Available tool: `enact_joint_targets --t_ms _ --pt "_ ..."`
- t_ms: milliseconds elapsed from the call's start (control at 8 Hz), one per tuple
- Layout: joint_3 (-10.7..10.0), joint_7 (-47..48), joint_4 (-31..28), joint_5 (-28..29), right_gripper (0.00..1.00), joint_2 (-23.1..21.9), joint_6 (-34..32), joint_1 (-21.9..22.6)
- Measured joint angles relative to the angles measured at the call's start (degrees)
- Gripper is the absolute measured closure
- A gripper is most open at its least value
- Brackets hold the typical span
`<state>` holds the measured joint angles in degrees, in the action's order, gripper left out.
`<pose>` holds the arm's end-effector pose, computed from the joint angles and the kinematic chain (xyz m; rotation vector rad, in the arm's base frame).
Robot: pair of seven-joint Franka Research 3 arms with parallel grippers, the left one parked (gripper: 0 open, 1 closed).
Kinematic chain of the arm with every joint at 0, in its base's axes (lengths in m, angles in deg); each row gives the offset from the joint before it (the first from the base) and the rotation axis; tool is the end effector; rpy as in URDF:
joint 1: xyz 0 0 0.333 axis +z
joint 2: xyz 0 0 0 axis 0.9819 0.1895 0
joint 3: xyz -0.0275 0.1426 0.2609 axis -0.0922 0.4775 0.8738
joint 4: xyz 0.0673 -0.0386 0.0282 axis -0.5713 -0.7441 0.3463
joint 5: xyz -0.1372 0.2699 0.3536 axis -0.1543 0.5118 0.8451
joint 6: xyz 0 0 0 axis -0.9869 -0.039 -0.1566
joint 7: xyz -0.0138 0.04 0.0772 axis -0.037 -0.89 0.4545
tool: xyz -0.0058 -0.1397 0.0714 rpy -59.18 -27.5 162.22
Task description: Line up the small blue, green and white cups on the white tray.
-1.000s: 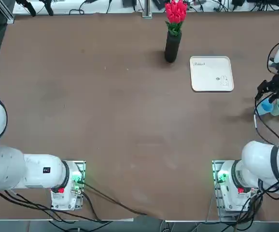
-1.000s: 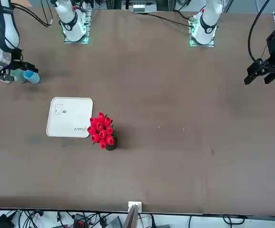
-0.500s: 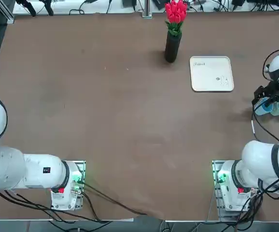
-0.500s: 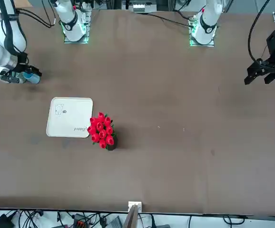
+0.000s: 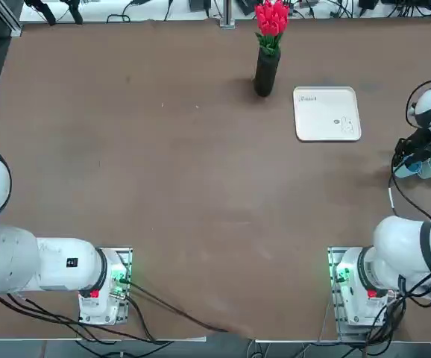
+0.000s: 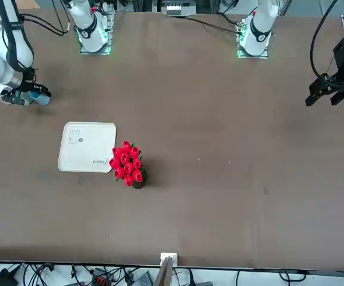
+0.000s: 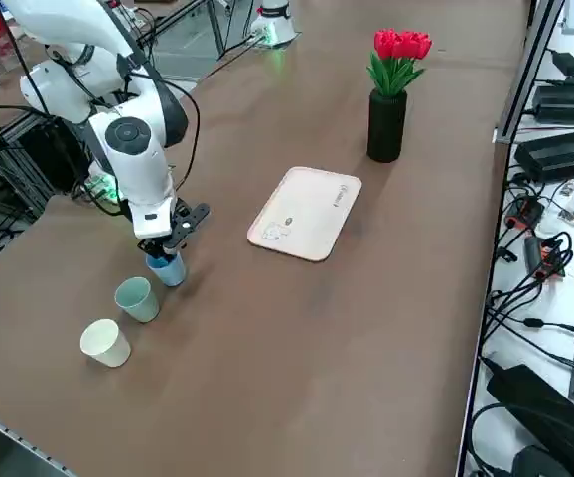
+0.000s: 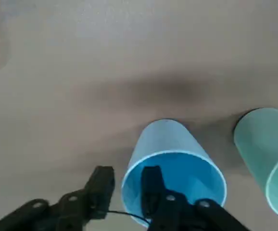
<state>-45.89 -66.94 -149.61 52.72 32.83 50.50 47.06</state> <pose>0.3875 -0.2510 0.1036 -3.0650 0.2801 0.3308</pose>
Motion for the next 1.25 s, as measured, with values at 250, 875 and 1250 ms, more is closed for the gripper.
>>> enact_joint_targets --t_ms 250,875,1250 --pt "0.06 0.00 0.31 -0.30 0.96 -0.65 -0.27 -0.08" --pt "3.71 2.51 3.08 0.02 0.96 -4.05 -5.59 2.71" --pt "5.74 13.71 12.94 2.86 0.96 -6.96 -16.88 17.86"
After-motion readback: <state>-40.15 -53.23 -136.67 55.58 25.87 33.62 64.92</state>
